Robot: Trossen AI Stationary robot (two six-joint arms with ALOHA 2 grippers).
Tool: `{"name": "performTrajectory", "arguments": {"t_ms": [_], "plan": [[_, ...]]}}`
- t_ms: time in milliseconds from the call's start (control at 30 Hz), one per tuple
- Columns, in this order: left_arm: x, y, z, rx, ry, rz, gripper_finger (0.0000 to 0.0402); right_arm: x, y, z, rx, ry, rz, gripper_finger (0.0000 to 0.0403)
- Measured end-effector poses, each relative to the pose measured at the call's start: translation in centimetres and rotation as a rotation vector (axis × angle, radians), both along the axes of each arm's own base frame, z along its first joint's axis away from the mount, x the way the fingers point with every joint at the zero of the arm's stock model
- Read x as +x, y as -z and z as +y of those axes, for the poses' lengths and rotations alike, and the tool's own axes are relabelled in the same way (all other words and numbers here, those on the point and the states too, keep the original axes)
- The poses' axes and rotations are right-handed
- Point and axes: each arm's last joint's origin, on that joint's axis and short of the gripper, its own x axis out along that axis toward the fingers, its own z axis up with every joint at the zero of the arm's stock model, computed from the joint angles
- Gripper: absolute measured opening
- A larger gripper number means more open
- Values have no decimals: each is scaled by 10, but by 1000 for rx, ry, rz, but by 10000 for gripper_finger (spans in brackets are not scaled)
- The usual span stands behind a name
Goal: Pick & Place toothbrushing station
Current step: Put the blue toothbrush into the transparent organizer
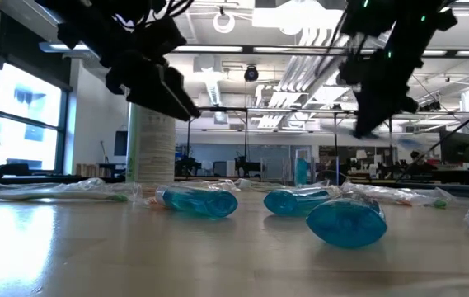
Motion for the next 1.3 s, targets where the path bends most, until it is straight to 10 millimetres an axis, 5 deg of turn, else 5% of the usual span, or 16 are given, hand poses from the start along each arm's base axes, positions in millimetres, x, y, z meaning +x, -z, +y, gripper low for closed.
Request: {"name": "performTrajectory", "arguments": {"t_ms": [267, 700, 1000, 1300], "plan": [[8, -16, -10, 271, 128, -140, 365, 24, -22, 35, 47, -247, -327, 13], [11, -45, -58, 593, 358, -431, 365, 74, -7, 52, 146, -443, -550, 13], [18, -40, -56, 650, 268, -390, 365, 91, -4, 48, 207, -524, -678, 13], [54, -22, -58, 842, 173, -208, 365, 92, -5, 41, 206, -507, -688, 13]]}}
